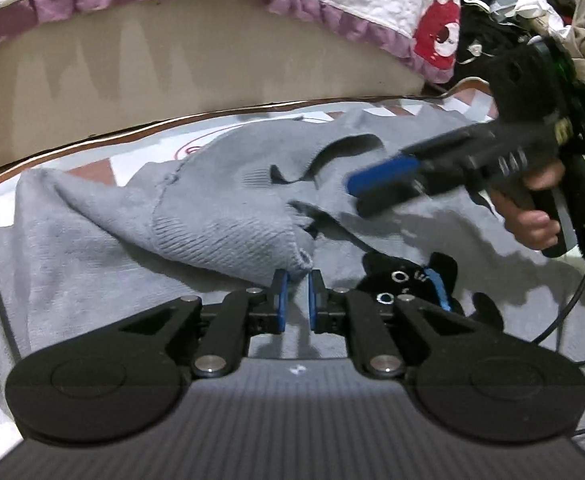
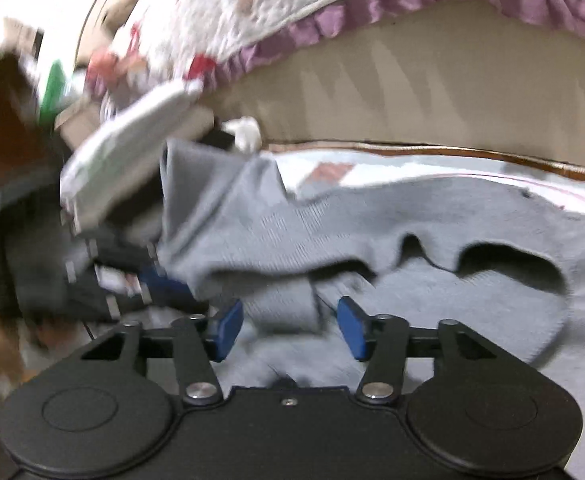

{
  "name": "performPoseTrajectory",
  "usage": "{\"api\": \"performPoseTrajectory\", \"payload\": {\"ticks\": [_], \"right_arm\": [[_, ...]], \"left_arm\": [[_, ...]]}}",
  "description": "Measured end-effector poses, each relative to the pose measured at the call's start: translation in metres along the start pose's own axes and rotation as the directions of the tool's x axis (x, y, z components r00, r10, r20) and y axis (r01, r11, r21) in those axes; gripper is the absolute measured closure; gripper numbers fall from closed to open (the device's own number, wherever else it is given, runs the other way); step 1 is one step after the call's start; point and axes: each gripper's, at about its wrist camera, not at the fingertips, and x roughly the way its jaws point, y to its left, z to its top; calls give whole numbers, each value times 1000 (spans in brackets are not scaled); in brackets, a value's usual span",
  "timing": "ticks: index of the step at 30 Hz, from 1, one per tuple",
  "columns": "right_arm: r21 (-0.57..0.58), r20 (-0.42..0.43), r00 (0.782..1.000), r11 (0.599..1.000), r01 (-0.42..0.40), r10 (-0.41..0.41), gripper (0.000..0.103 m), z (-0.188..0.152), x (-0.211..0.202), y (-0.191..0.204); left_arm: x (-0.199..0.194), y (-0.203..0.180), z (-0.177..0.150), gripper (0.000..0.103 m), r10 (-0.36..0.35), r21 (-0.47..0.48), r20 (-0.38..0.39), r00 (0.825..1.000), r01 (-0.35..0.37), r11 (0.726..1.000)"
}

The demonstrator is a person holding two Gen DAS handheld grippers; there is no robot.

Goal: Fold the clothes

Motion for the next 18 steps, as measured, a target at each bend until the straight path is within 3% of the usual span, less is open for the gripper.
{"api": "performPoseTrajectory", "payload": {"ticks": [3,5,9,11,12,14,15,16,17,18], "right_arm": [[153,14,1000,988,-26,24,40,5,19,1],[285,1,999,957,-46,48,40,3,35,-6],[545,66,983,819,-178,170,37,-14,57,-25],[658,93,983,731,-181,159,37,-22,67,-37],[672,94,985,722,-169,143,37,-24,72,-39],[642,84,990,754,-142,115,37,-25,80,-36],[602,81,991,787,-132,104,44,-24,84,-31],[548,78,993,828,-121,93,56,-23,86,-24],[490,70,994,866,-105,81,99,-22,87,-16],[425,53,996,901,-82,65,98,-22,88,-7]], "left_arm": [[-8,4,0,94,-1,-33,34,999,2,999],[-14,9,1,94,2,-64,63,998,2,998],[-27,27,3,94,43,-174,136,990,-18,985],[-27,37,3,94,135,-224,129,982,-104,969],[-25,41,2,94,184,-239,115,976,-153,959],[-21,48,1,94,261,-261,88,961,-231,938],[-19,51,1,94,295,-264,78,952,-265,927],[-17,54,1,94,327,-267,69,942,-299,916],[-15,54,4,94,349,-256,84,934,-318,913],[-10,56,9,92,336,-240,122,934,-301,923]]}}
